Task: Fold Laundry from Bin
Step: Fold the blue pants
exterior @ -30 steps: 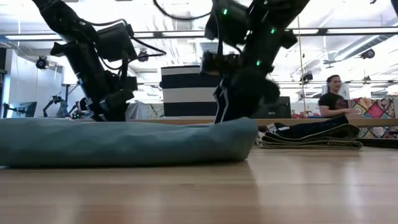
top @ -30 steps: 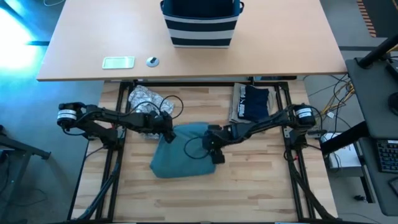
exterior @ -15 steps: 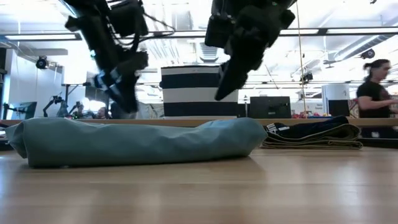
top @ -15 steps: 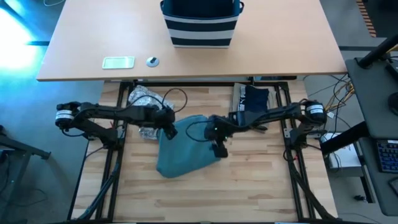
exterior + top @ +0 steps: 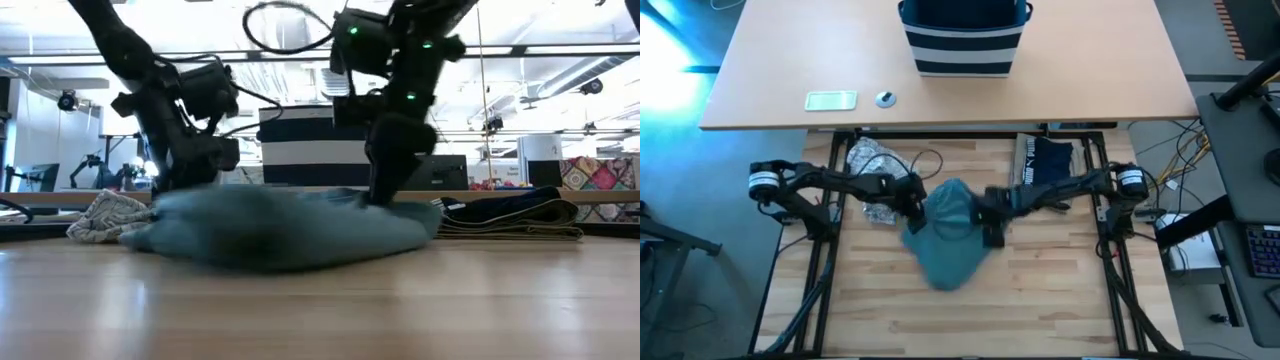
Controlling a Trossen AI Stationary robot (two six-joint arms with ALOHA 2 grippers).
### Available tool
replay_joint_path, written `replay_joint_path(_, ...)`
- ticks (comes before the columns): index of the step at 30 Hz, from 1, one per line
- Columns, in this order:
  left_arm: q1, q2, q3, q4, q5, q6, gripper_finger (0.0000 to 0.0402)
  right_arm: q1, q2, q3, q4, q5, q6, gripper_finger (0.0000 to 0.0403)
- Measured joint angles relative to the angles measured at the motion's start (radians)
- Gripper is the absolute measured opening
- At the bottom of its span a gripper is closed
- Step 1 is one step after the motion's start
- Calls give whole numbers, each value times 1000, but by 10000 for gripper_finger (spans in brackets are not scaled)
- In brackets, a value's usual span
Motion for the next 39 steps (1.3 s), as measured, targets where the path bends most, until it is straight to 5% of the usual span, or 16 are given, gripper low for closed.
replay_joint_path(7, -110, -137, 113, -135, 72, -118, 165, -100, -71, 176, -234, 28, 30, 214)
replay_joint_path(14, -87, -295, 106, -453, -239, 54, 148, 0, -96, 184, -126, -25, 93, 215)
replay_joint_path(19, -87, -332, -112, -89, -277, 147, 136, 24, -27, 187, 29, -28, 32, 215)
replay_joint_path(25, -86, -206, -263, 341, -242, 181, 121, -50, 98, 232, 58, -15, -48, 215)
replay_joint_path(39, -130, -5, -105, 363, -118, 162, 116, -117, 461, 668, 4, -195, -217, 215)
